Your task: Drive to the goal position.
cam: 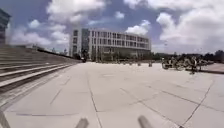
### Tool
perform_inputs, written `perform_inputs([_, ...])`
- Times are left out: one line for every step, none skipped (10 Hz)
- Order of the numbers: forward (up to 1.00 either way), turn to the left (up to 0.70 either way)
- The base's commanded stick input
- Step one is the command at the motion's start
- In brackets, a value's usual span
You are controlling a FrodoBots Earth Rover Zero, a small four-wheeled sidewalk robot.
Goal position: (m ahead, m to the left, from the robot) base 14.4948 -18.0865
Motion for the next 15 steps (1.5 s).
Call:
perform_inputs([0.50, -0.44])
perform_inputs([0.50, -0.50])
perform_inputs([0.50, -0.50])
perform_inputs([0.50, -0.50])
perform_inputs([0.50, -0.40])
perform_inputs([0.50, -0.12])
perform_inputs([0.50, 0.00])
perform_inputs([0.50, 0.00])
perform_inputs([0.50, 0.00])
perform_inputs([0.50, 0.00])
perform_inputs([0.50, 0.00])
perform_inputs([0.50, 0.00])
perform_inputs([0.50, 0.00])
perform_inputs([0.50, 0.00])
perform_inputs([0.50, 0.00])
